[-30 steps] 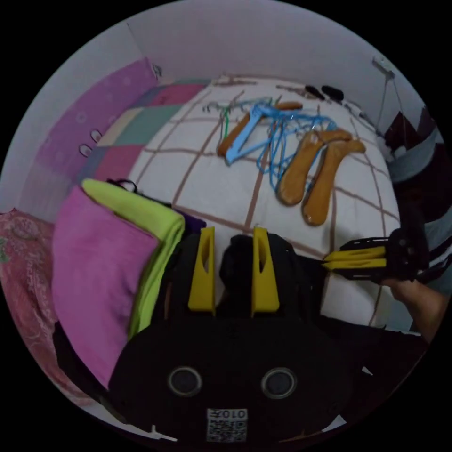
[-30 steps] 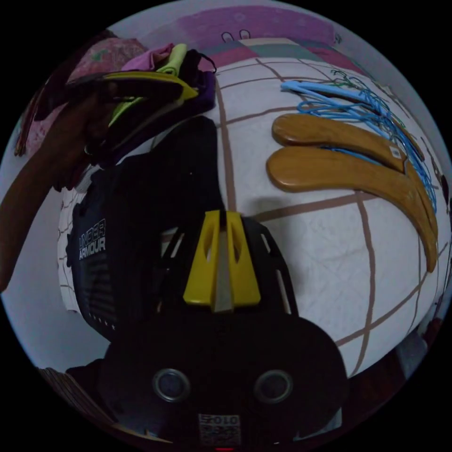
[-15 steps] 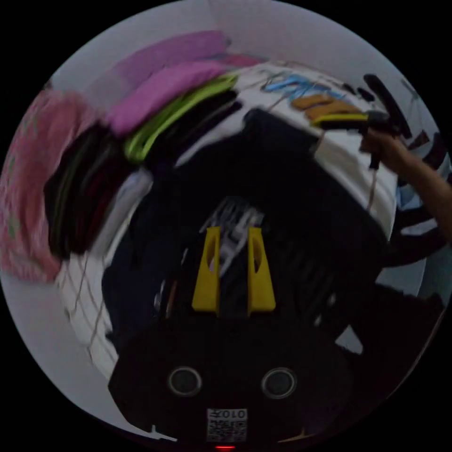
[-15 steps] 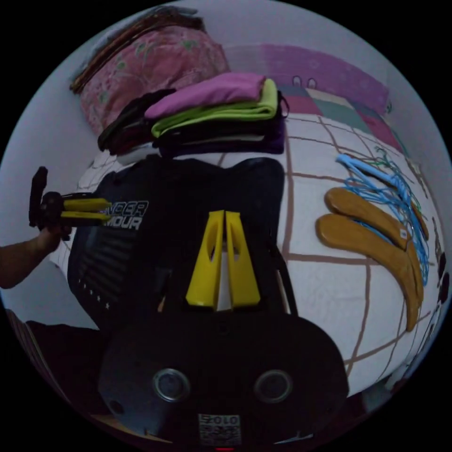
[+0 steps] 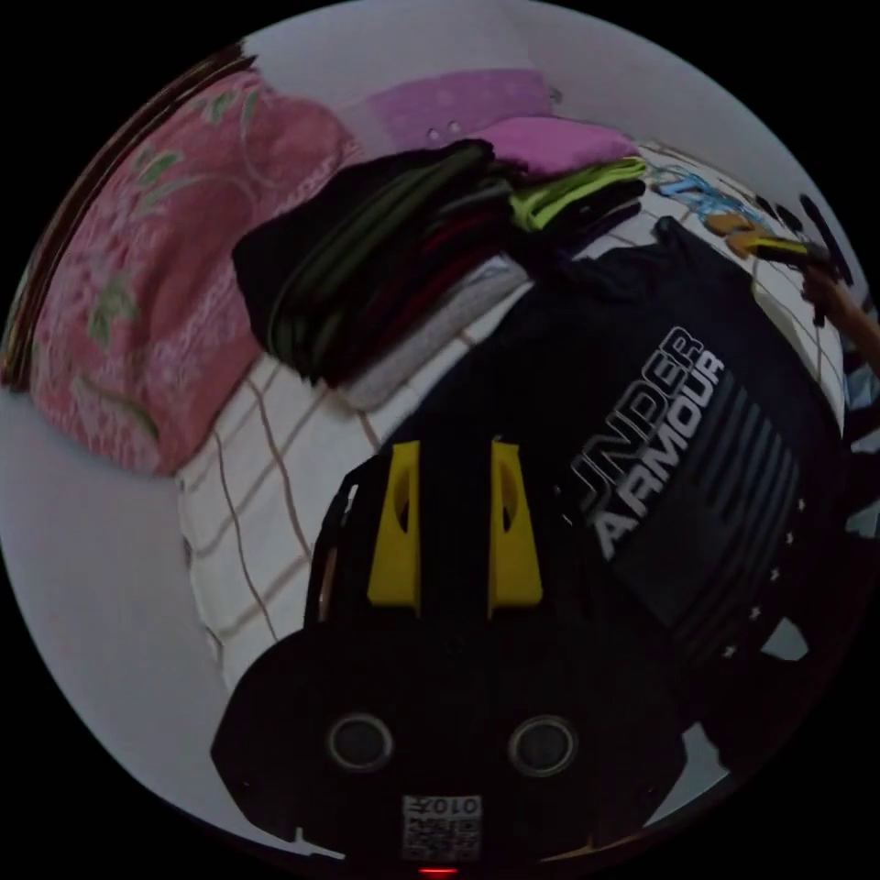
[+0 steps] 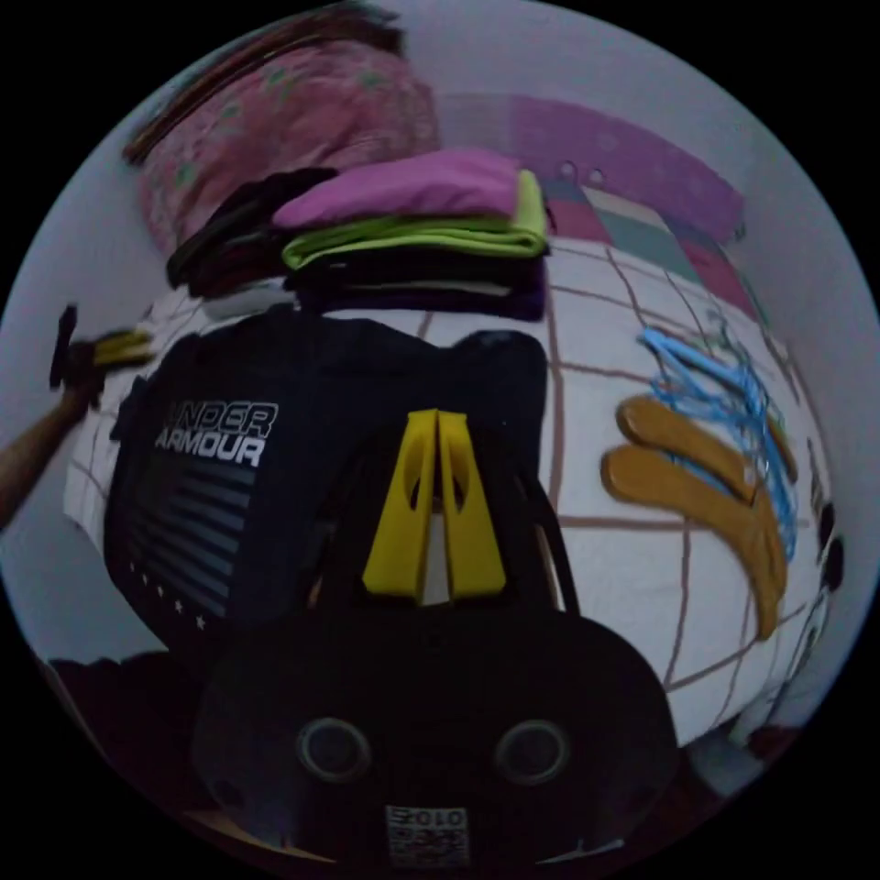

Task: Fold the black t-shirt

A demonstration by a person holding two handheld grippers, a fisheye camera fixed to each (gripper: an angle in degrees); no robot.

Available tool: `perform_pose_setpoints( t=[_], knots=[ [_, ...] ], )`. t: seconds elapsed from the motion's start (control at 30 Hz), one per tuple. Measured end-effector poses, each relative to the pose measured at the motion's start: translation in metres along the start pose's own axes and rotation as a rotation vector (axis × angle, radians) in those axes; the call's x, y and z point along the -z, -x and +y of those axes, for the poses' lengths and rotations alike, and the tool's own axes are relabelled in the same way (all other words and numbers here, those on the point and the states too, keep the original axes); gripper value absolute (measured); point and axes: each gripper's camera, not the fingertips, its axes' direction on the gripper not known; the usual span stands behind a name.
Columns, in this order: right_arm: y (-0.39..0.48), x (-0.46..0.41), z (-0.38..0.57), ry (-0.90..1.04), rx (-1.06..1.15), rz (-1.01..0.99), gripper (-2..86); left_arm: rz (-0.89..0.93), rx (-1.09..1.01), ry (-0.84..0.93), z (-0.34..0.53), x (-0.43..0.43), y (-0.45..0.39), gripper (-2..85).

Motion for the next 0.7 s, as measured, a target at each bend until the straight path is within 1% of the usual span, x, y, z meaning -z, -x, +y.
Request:
perform_pose_setpoints(
  t=[0.07,0.13,0.2,0.27,0.4,0.53,0.7],
  knots=[
    [0.035,-0.006,-0.024,0.009,0.107,0.049,2.3,0.006,-0.073,-0.011,-0.013,-0.009,0.015,10.9],
    [0.060,-0.010,-0.040,-0.010,0.168,0.060,2.3,0.010,-0.160,0.007,-0.024,-0.023,0.025,10.8],
    [0.084,-0.016,-0.054,-0.029,0.212,0.051,2.2,0.052,-0.221,0.051,-0.034,-0.042,0.039,10.4],
    [0.113,-0.030,-0.070,-0.044,0.271,0.027,2.2,0.107,-0.257,0.026,-0.036,-0.049,0.048,10.0],
    [0.152,-0.062,-0.099,-0.014,0.390,0.036,2.4,0.180,-0.382,0.067,-0.027,-0.069,0.052,9.1],
    [0.181,-0.097,-0.148,-0.030,0.486,-0.064,3.6,0.223,-0.402,0.101,-0.019,-0.085,0.064,8.1],
    [0.203,-0.143,-0.202,0.048,0.604,-0.069,5.6,0.277,-0.439,0.103,-0.016,-0.095,0.080,5.5]
  ],
)
